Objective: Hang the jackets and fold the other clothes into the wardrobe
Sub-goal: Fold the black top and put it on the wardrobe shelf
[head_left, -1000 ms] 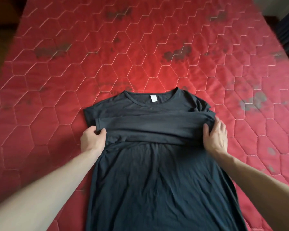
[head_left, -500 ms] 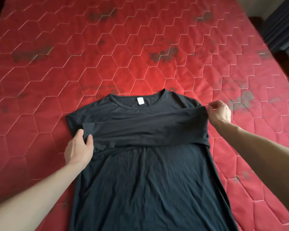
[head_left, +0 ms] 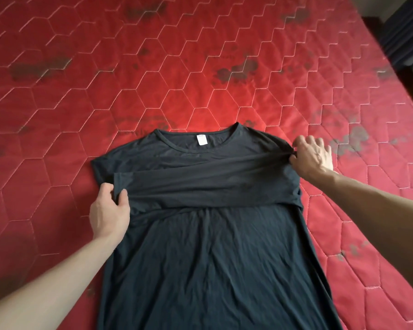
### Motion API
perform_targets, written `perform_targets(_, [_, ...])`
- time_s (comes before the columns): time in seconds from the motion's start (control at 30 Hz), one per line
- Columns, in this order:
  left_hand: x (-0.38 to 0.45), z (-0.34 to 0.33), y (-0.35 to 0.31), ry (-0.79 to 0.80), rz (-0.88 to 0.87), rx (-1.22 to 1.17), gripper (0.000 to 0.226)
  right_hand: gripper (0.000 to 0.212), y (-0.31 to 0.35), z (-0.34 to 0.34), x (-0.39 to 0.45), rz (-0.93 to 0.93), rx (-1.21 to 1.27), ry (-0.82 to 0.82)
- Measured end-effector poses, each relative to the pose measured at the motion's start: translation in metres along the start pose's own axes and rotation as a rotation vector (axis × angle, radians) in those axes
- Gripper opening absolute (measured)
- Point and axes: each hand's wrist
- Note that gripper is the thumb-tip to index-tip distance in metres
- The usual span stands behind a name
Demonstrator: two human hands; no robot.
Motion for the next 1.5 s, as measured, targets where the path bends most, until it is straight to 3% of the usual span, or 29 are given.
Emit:
perform_targets(0.07, [-0.005, -0.005, -0.003, -0.059, 0.047, -0.015, 0.02, 0.031, 0.011, -0.007, -0.015, -0.009, 0.043, -0.171])
perform_targets(0.17, [-0.021, -0.013, -0.007, -0.236, 0.017, 0.048, 0.039, 0.034, 0.04, -0.028, -0.054, 0.276, 0.09, -0.344])
perform_targets(0.23, [-0.035, -0.017, 0.0, -0.31, -0.276, 0.189, 0.045, 0.043, 0.061, -0.047, -0.085, 0.473, 0.158, -0.347])
perform_targets(0.3, [-0.048, -0.026, 0.018, -0.203, -0.632, 0.341, 0.051, 0.053, 0.079, -0.07, -0.117, 0.545, 0.209, -0.261])
perform_targets(0.37, [-0.061, -0.033, 0.041, -0.062, -0.808, 0.505, 0.059, 0.059, 0.088, -0.087, -0.147, 0.474, 0.231, -0.2])
perform_targets(0.53, [-0.102, -0.029, 0.091, -0.021, -0.624, 0.579, 0.065, 0.062, 0.09, -0.107, -0.205, 0.226, 0.247, -0.192])
perform_targets(0.8, [-0.188, 0.013, 0.191, 0.023, -0.683, 0.734, 0.07, 0.066, 0.083, -0.115, -0.29, 0.223, 0.229, -0.069])
perform_targets(0.87, [-0.206, 0.023, 0.211, 0.042, -0.728, 0.78, 0.07, 0.068, 0.078, -0.115, -0.31, 0.105, 0.257, -0.066])
perform_targets(0.93, [-0.223, 0.03, 0.221, 0.029, -0.656, 0.783, 0.074, 0.071, 0.072, -0.114, -0.328, -0.09, 0.304, -0.078])
perform_targets(1.07, [-0.249, 0.034, 0.207, -0.049, -0.124, 0.602, 0.102, 0.064, 0.055, -0.116, -0.359, -0.147, 0.347, -0.083])
perform_targets(1.2, [-0.254, 0.04, 0.179, 0.01, 0.268, 0.302, 0.113, 0.079, 0.042, -0.108, -0.382, -0.297, 0.462, -0.138])
perform_targets(1.27, [-0.252, 0.048, 0.17, 0.074, 0.439, 0.171, 0.11, 0.082, 0.035, -0.102, -0.39, -0.398, 0.542, -0.145])
perform_targets(1.37, [-0.25, 0.063, 0.172, 0.137, 0.65, 0.167, 0.105, 0.053, 0.028, -0.09, -0.401, -0.527, 0.738, -0.073])
perform_targets(1.43, [-0.247, 0.075, 0.182, 0.206, 0.663, 0.234, 0.091, 0.032, 0.025, -0.085, -0.41, -0.542, 0.812, -0.019])
perform_targets(1.5, [-0.247, 0.088, 0.195, 0.33, 0.623, 0.297, 0.063, 0.023, 0.02, -0.085, -0.42, -0.518, 0.821, 0.042])
Point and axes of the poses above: each hand's wrist, its own x-axis towards the middle knuckle, its own z-axis out of the back of the hand, y = z × x, and after that the axes turned 15 degrees about z, right-handed
